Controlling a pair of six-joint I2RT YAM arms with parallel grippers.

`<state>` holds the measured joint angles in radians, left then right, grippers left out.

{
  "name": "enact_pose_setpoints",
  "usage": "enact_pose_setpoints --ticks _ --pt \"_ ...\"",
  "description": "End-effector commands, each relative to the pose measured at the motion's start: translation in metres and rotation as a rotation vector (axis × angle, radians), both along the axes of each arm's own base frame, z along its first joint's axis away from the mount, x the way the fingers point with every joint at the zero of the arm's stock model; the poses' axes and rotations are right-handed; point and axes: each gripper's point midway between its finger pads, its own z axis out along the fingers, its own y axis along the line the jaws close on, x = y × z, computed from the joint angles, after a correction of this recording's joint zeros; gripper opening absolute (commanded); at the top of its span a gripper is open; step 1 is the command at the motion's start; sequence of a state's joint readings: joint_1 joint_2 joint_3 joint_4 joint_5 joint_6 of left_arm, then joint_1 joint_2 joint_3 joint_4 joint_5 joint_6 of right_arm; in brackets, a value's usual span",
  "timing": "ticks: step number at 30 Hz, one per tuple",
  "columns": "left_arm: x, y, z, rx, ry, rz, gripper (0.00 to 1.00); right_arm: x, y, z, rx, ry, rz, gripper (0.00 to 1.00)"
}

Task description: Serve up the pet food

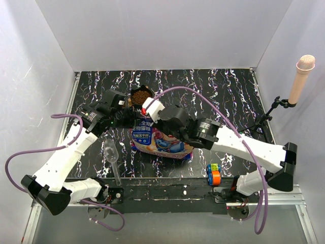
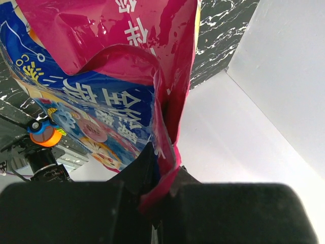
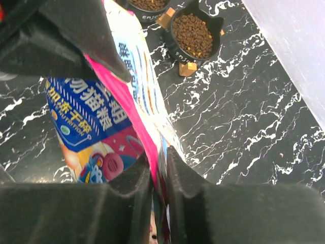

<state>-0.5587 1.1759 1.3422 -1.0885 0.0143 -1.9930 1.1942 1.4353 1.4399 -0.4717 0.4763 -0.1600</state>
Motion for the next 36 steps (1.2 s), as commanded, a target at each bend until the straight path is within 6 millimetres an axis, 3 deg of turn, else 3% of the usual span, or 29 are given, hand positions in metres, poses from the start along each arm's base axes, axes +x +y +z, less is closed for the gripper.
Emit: enact_pose_setpoints --ticks 1,8,9,10,14,16,17,25,26,28,29,30,31,36 --pt "-0.008 0.02 0.019 -0.003 -0.025 0.077 0.0 0.013 -0.039 0.02 -0.038 -0.111 -0.039 0.04" --pt "-0.012 0.028 0.021 0.007 -0.03 0.106 0.0 0.026 -0.077 0.017 -0.053 -0.087 -0.183 0.01" --pt "-0.013 0.029 0.022 0.006 -0.029 0.108 0.0 0.028 -0.081 0.016 -0.046 -0.088 -0.193 0.03" --pt "-0.013 0.029 0.021 0.006 -0.028 0.107 0.0 0.028 -0.083 0.015 -0.046 -0.08 -0.197 0.14" --pt "-0.014 0.029 0.02 0.002 -0.025 0.108 0.0 0.028 -0.088 0.013 -0.041 -0.079 -0.219 0.23" --pt "-0.014 0.028 0.021 -0.003 -0.029 0.109 0.0 0.029 -0.091 0.013 -0.045 -0.077 -0.23 0.19" --pt "-0.013 0.028 0.022 -0.002 -0.03 0.11 0.0 0.028 -0.091 0.012 -0.054 -0.069 -0.224 0.02" --pt "-0.013 0.031 0.025 0.001 -0.036 0.123 0.0 0.034 -0.118 0.01 -0.052 -0.049 -0.337 0.01" --pt "-0.014 0.032 0.025 0.0 -0.035 0.124 0.0 0.035 -0.123 0.008 -0.056 -0.043 -0.366 0.13" --pt "-0.015 0.033 0.024 0.001 -0.031 0.125 0.0 0.035 -0.131 0.006 -0.054 -0.042 -0.391 0.21" --pt "-0.015 0.033 0.024 0.002 -0.03 0.125 0.0 0.035 -0.133 0.006 -0.043 -0.043 -0.398 0.19" --pt "-0.016 0.033 0.024 0.004 -0.029 0.126 0.0 0.035 -0.135 0.006 -0.032 -0.041 -0.409 0.07" --pt "-0.016 0.033 0.025 0.004 -0.031 0.127 0.0 0.037 -0.14 0.007 -0.029 -0.047 -0.438 0.01" --pt "-0.016 0.035 0.027 0.008 -0.034 0.133 0.0 0.037 -0.149 0.006 -0.018 -0.036 -0.471 0.01"
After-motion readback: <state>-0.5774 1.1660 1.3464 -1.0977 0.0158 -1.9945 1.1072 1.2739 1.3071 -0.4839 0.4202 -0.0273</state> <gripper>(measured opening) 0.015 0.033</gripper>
